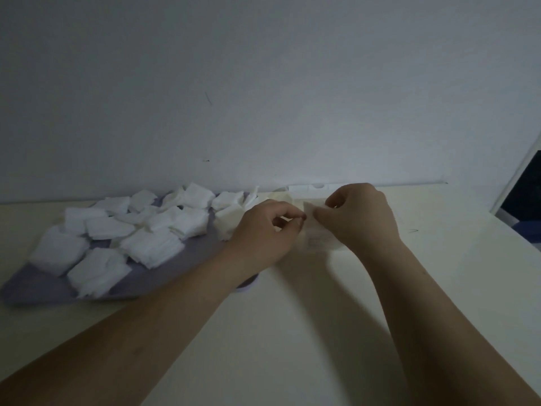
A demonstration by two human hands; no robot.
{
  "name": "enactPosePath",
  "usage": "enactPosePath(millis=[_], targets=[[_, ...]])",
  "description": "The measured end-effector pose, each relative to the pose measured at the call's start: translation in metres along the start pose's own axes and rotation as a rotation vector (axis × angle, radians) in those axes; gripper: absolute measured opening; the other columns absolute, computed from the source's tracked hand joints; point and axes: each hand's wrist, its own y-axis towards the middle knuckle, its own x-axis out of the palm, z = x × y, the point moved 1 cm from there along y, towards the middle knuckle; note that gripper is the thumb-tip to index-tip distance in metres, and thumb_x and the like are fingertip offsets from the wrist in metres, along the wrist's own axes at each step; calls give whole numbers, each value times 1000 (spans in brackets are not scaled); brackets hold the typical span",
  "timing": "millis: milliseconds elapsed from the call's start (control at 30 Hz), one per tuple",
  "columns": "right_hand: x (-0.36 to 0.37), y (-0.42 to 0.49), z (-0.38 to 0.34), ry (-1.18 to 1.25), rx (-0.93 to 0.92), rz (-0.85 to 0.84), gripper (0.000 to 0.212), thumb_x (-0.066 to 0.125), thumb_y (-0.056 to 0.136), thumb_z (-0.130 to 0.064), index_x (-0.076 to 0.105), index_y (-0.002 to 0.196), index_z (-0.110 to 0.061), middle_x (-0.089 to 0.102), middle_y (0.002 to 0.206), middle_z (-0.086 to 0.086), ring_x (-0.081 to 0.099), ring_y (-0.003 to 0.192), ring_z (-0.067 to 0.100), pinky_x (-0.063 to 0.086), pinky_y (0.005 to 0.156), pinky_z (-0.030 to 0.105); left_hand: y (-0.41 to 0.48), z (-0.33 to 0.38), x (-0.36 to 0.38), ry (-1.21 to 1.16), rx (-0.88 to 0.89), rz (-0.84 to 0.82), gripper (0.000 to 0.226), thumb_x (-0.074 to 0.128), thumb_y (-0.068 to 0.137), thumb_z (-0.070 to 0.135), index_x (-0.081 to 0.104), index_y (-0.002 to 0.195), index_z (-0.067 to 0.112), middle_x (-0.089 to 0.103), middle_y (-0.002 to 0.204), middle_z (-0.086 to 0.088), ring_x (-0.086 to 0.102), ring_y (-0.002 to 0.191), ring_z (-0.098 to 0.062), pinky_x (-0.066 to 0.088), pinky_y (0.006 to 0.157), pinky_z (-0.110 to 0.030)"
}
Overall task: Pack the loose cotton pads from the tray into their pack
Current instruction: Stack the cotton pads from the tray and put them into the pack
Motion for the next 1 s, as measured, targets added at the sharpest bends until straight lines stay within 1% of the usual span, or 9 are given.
enactPosePath(millis=[133,267,367,433,567,700,867,933,1000], targets=[[14,1,-2,-21,15,28,28,79,74,-46,68,86,-23,67,82,-5,65,77,21,43,63,27,0,-1,1,-3,-4,1,11,70,92,21,78,92,28,68,101,14,66,86,0,47,76,-7],[14,4,-2,-45,20,-4,34,77,70,-58,68,77,-26,66,77,-10,65,76,19,43,64,27,-2,-4,1,-69,7,22,9,73,91,19,78,93,26,66,104,11,66,88,2,45,79,-6],[10,4,-1,-16,-18,-82,40,75,74,-56,74,106,-32,73,101,-14,69,97,14,54,82,31,0,-5,0,-81,22,16,9,74,91,17,79,95,24,69,104,9,68,89,1,49,83,-10],[8,4,-1,26,-31,-111,44,76,75,-48,73,116,-32,74,106,-15,69,103,11,56,91,36,2,-5,-1,-67,34,12,10,75,90,17,80,94,24,71,103,10,68,89,1,51,85,-13],[8,4,2,83,-21,-69,26,80,73,-39,76,97,-31,73,86,-15,70,86,9,60,83,36,1,-4,-1,-81,0,23,8,75,90,19,80,92,25,73,102,10,69,88,1,53,85,-16],[15,3,-1,30,-33,-58,20,79,75,-46,76,90,-33,73,87,-14,69,86,12,56,76,30,-1,-5,1,-119,-46,22,10,73,92,21,79,92,28,74,103,11,70,88,-1,59,79,-29],[13,0,-4,14,-57,-64,11,67,81,-34,76,87,-33,75,89,-13,69,89,14,59,82,36,-11,-4,-2,-112,-3,3,16,70,95,18,76,106,27,72,111,12,68,91,2,53,81,-15],[11,-4,-6,13,-72,-9,21,61,83,-31,77,97,-33,76,95,-13,69,93,16,58,85,36,-15,-3,-13,-119,-3,12,19,68,95,16,73,108,28,72,103,15,66,87,4,51,81,-16],[13,-10,-10,0,-109,89,27,58,88,-29,75,109,-33,75,100,-11,68,98,19,55,84,34,-19,-4,-33,-30,26,56,21,67,94,10,72,107,26,71,101,16,65,86,6,48,79,-9]])
